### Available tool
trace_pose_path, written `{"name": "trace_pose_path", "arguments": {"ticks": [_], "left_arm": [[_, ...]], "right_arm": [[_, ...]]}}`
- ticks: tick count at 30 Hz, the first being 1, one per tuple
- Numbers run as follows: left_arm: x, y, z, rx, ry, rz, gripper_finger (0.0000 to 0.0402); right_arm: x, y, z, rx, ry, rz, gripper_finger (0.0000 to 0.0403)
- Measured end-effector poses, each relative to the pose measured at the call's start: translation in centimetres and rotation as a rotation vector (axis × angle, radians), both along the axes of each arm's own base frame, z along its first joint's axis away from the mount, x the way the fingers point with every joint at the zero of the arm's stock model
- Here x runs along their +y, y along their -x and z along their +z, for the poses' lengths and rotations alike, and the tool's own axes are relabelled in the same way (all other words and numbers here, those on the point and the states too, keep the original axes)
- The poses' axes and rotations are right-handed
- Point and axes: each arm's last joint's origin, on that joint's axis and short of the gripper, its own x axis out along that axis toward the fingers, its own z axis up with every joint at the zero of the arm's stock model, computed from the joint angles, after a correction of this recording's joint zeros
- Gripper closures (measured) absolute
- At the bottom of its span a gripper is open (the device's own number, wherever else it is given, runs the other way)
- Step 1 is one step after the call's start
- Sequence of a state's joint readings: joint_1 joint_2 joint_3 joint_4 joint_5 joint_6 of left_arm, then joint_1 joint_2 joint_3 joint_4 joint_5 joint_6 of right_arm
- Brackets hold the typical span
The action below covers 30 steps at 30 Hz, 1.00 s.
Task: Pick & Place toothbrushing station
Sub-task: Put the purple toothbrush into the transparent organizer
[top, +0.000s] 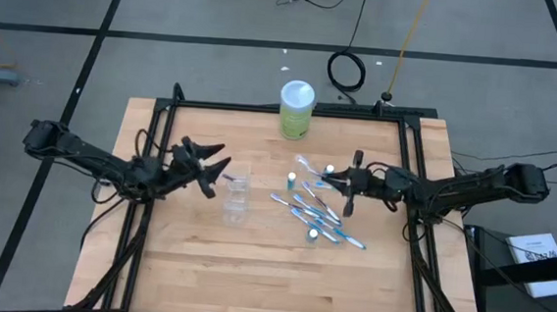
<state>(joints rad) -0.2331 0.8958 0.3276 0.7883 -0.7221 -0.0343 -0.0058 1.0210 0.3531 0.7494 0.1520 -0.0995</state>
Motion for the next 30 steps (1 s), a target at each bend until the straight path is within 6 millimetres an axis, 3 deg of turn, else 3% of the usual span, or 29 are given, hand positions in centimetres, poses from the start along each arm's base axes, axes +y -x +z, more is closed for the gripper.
{"name": "trace_pose_path", "arguments": {"ticks": [6, 11, 20, 25, 30], "left_arm": [[-0.9, -2.8, 0.0, 0.058, -0.04, -0.121, 0.0174], [-2.0, -7.4, 0.5, 0.17, -0.168, -0.143, 0.0174], [-2.5, -15.2, 1.6, 0.173, -0.17, -0.114, 0.0174], [-2.5, -18.1, 1.5, 0.174, -0.172, -0.114, 0.0174], [-2.2, -19.8, 2.1, 0.117, -0.147, -0.249, 0.0174]], "right_arm": [[0.9, 0.0, 0.9, -0.099, -0.008, 0.06, 0.039], [1.6, 0.1, 1.4, -0.151, -0.003, 0.146, 0.039], [2.0, 0.1, 1.5, -0.154, 0.021, 0.165, 0.039], [2.0, 0.1, 1.4, -0.148, 0.026, 0.165, 0.039], [2.0, -0.1, 1.1, -0.128, 0.044, 0.164, 0.039]]}}
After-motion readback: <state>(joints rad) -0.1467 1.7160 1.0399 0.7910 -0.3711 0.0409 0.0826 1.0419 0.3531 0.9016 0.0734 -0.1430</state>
